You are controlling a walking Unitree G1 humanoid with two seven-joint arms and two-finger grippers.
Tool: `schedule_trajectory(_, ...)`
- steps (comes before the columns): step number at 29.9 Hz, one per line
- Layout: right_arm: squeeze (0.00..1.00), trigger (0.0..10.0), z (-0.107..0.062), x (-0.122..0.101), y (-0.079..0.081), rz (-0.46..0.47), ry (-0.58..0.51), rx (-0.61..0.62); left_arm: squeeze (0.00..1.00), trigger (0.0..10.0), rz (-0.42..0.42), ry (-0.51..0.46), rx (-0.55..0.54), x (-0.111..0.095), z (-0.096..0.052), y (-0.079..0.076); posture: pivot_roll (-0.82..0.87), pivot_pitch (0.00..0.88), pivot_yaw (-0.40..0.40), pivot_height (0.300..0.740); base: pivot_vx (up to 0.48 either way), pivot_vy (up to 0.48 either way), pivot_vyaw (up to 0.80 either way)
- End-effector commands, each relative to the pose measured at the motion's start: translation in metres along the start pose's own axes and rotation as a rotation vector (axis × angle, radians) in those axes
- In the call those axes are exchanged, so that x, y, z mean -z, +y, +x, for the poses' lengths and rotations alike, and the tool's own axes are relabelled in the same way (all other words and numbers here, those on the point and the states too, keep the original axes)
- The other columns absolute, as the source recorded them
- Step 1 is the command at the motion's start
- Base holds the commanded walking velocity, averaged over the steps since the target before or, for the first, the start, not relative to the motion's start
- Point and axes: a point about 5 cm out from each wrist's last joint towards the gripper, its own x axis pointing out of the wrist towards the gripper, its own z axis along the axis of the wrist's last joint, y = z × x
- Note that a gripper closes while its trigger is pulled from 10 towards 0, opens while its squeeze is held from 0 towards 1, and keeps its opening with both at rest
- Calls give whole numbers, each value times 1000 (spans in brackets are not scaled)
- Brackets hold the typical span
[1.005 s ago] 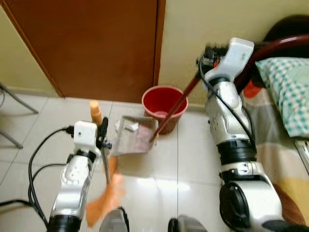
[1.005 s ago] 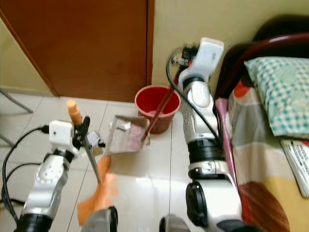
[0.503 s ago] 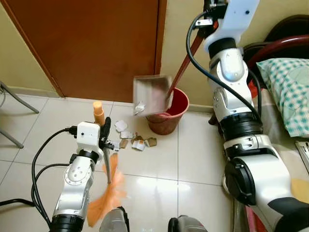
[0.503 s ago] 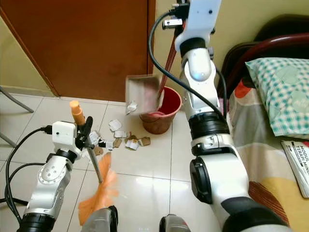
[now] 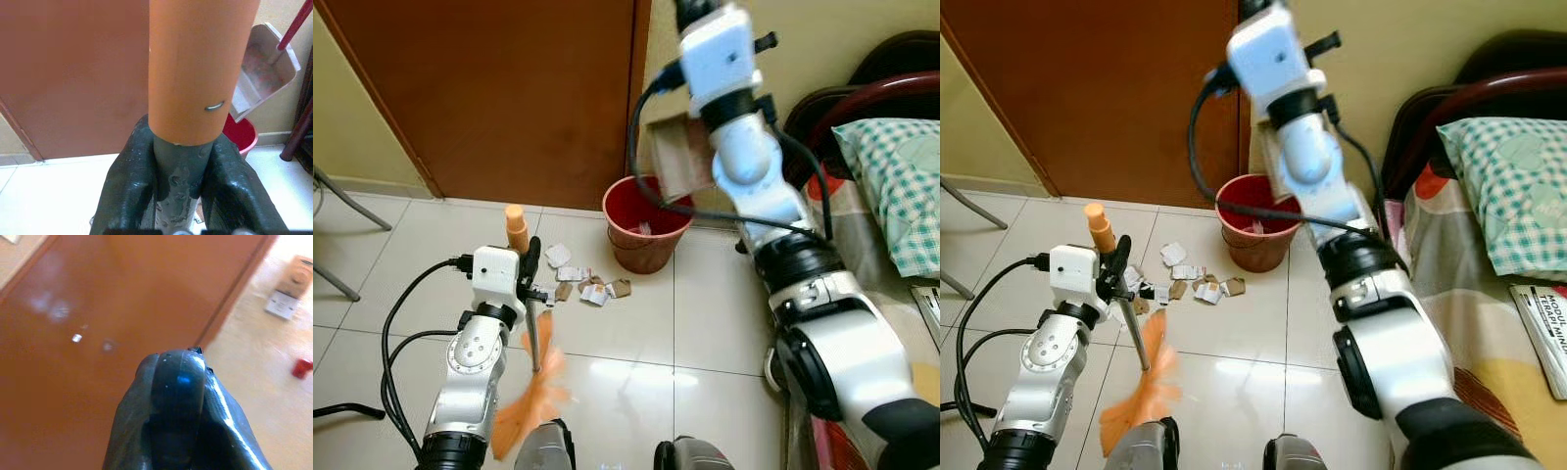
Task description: Sweep floor
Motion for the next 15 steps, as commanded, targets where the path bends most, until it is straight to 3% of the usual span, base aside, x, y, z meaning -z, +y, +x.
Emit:
schedule_trajectory(1, 0, 10000, 8, -20, -2, -4, -122, 14, 0, 10000, -36, 33, 10, 7, -1, -6, 10, 107, -28, 740, 0, 0, 0)
schedule_trajectory(5, 0, 10000, 10, -26, -4, 27, -140, 44, 0, 10000, -35, 34, 10, 7, -1, -6, 10, 106, -26, 740, 0, 0, 0)
schedule_trajectory(7, 0, 10000, 17, -39, -12, 122, -171, 121, 0, 10000, -33, 32, 12, 7, 0, -7, 8, 104, -26, 740, 0, 0, 0)
schedule_trajectory(10, 0, 10000, 19, -45, -14, 166, -179, 149, 0, 10000, -33, 30, 15, 6, 1, -8, 7, 103, -26, 740, 0, 0, 0)
schedule_trajectory(15, 0, 10000, 19, -43, -9, 429, -74, 200, 0, 10000, -33, 28, 19, 6, 1, -9, 6, 102, -27, 740, 0, 0, 0)
